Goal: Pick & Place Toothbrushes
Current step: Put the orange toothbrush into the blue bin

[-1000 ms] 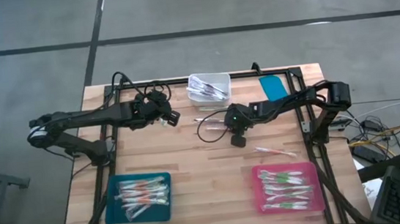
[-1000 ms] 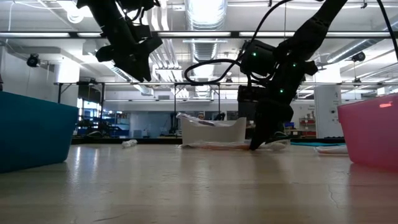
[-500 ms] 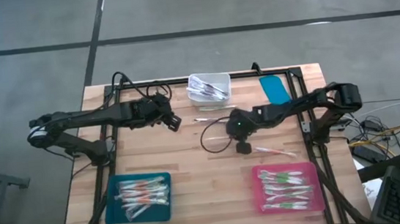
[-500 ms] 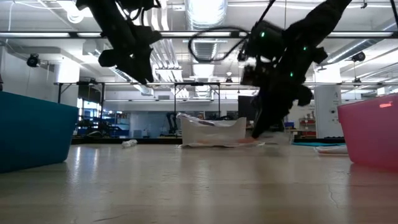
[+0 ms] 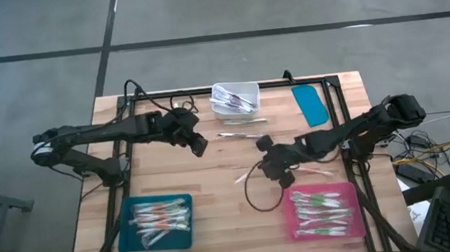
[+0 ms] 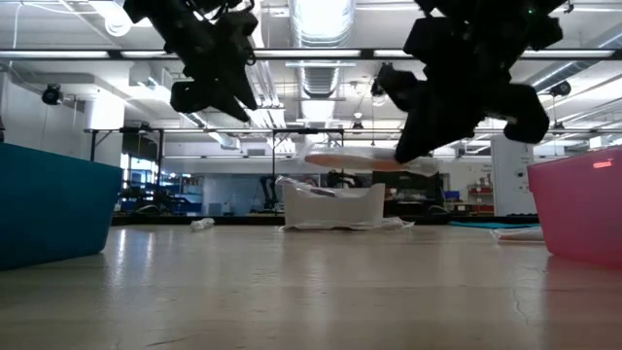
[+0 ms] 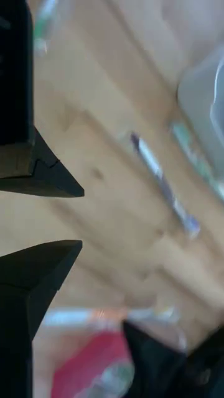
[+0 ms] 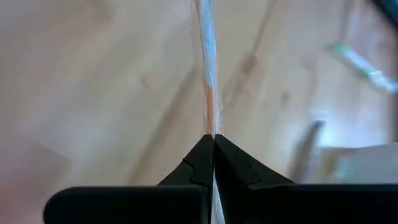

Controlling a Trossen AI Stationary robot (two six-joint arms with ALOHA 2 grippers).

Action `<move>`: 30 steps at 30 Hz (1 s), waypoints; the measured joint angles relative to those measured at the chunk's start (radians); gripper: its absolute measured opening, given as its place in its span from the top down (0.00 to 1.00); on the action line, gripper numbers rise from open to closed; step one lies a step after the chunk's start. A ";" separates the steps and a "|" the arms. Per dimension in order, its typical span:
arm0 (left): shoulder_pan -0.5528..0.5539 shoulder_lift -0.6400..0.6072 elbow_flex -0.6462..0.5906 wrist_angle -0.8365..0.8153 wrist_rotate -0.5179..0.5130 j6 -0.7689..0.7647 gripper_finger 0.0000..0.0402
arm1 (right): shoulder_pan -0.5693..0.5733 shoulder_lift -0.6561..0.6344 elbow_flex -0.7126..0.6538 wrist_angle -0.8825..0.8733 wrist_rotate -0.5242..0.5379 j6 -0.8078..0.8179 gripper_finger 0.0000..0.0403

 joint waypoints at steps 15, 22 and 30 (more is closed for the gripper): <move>0.000 0.023 -0.014 0.162 0.293 -0.183 0.69 | 0.117 0.004 0.002 0.237 0.354 -0.285 0.98; -0.010 0.129 -0.063 0.353 0.566 -0.306 0.69 | 0.143 0.005 0.001 0.313 0.407 -0.369 0.98; -0.012 0.262 -0.059 0.527 0.720 -0.382 0.68 | 0.149 0.005 -0.001 0.324 0.416 -0.376 0.98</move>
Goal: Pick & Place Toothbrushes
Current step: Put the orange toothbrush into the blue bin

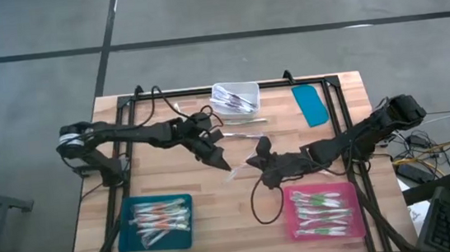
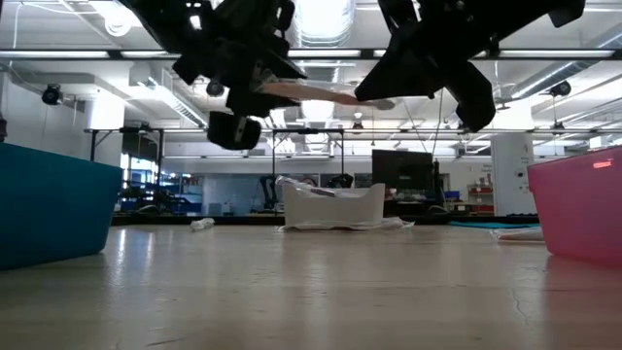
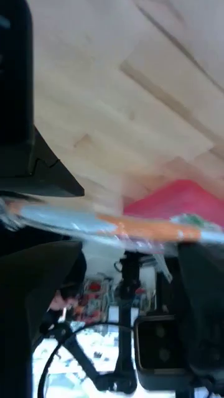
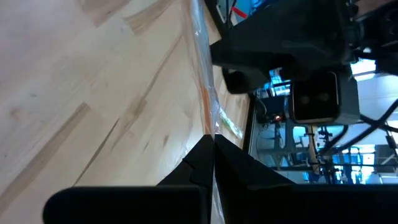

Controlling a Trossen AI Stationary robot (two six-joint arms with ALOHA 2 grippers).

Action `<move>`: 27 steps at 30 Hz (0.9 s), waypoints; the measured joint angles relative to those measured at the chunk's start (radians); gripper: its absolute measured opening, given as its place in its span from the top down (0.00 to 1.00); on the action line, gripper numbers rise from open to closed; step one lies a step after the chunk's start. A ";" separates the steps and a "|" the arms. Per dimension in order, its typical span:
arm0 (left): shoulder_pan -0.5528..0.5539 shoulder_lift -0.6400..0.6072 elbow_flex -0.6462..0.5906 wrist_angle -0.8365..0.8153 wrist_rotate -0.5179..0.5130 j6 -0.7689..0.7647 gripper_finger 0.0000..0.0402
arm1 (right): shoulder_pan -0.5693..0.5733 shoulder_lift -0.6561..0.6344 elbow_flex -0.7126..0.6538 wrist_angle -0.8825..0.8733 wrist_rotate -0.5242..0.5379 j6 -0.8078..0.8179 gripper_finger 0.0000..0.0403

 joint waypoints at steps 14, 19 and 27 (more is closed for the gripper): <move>-0.001 0.076 0.000 0.098 0.077 -0.024 0.69 | 0.000 0.000 0.000 0.008 0.032 0.008 0.98; -0.001 0.076 0.000 0.110 0.089 -0.024 0.71 | -0.001 0.000 0.000 0.013 0.042 0.013 0.98; -0.012 0.076 0.000 0.108 0.100 -0.022 0.81 | -0.001 0.000 -0.001 0.023 0.042 0.019 0.98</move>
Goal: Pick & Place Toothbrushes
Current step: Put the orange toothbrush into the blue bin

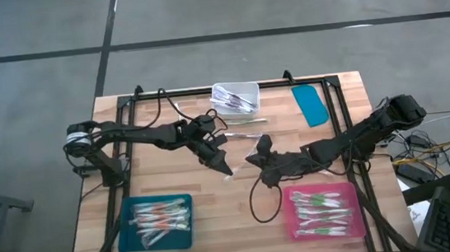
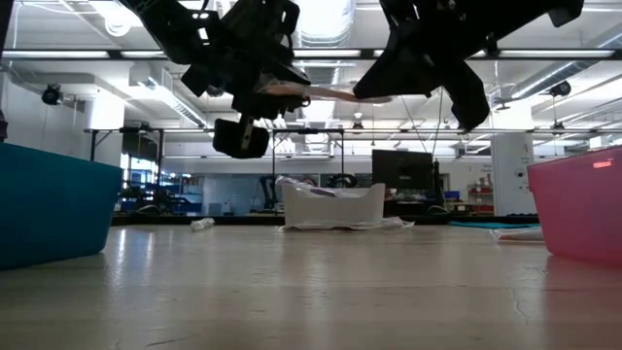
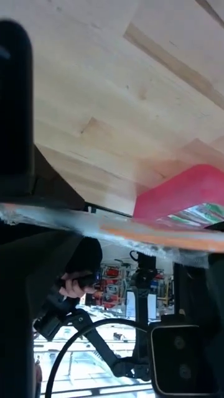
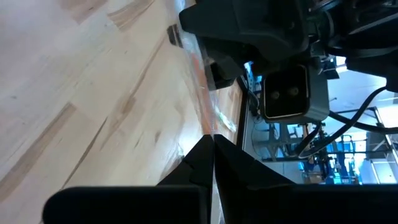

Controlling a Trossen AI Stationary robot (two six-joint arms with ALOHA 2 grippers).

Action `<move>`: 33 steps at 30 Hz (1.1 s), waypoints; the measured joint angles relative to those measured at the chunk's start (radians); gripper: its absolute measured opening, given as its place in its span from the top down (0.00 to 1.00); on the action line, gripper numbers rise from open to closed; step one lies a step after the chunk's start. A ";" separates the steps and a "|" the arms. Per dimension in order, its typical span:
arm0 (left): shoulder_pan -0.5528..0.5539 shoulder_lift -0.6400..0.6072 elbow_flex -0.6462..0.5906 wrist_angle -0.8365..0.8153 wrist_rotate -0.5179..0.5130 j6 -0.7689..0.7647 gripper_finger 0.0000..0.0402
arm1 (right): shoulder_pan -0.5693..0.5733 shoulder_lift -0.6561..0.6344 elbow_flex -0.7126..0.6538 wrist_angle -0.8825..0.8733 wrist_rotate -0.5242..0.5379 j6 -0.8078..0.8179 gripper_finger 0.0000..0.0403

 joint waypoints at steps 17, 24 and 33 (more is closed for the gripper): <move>-0.003 0.000 0.000 0.003 0.015 0.009 0.94 | 0.000 -0.003 -0.001 -0.003 -0.002 0.129 0.97; -0.002 0.000 0.000 0.005 0.039 0.046 0.95 | 0.001 -0.033 0.010 -0.024 -0.004 0.305 0.82; -0.008 -0.033 0.000 0.012 0.062 0.240 0.95 | 0.001 -0.226 0.010 -0.279 -0.004 0.665 0.57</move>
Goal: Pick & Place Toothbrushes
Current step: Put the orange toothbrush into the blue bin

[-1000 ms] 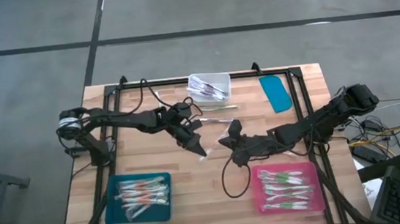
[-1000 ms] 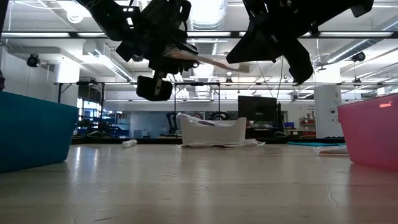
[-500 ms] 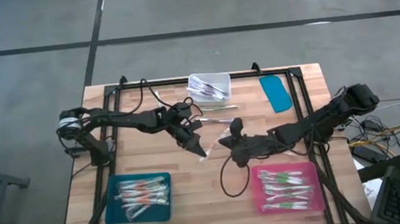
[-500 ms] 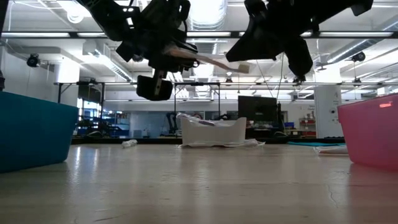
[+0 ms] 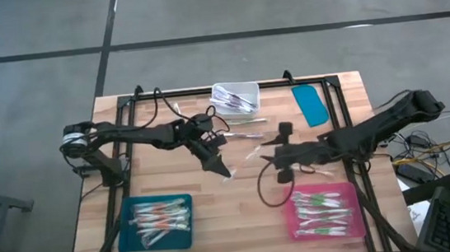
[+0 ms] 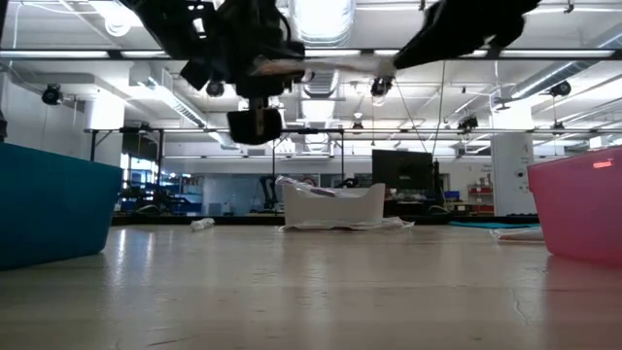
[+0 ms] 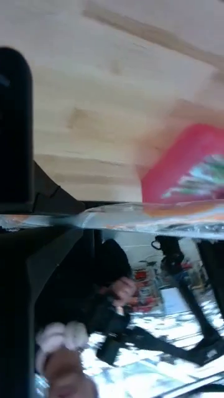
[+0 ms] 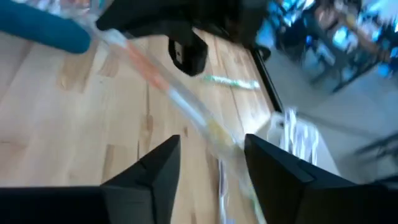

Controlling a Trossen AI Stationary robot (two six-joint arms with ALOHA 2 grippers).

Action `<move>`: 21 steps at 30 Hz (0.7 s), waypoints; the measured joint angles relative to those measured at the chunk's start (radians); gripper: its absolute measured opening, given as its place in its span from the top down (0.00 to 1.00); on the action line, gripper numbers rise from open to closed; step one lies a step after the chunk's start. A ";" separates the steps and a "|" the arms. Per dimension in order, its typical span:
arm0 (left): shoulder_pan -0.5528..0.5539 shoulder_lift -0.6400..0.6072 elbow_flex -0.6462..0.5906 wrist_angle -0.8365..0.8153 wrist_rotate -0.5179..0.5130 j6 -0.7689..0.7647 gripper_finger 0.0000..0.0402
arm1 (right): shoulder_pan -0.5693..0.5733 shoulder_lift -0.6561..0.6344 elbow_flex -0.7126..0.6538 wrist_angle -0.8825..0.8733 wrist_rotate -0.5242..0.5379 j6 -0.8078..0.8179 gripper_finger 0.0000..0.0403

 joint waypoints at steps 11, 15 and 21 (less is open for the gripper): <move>-0.175 -0.017 0.000 0.092 0.001 0.667 0.95 | -0.003 -0.252 -0.048 -0.342 0.067 0.366 0.50; -0.237 -0.034 0.000 0.033 -0.113 0.732 0.95 | -0.006 -0.287 -0.092 -0.346 0.101 0.376 0.52; -0.358 -0.132 0.029 -0.367 -0.480 0.809 0.95 | -0.039 -0.303 -0.118 -0.346 0.104 0.362 0.54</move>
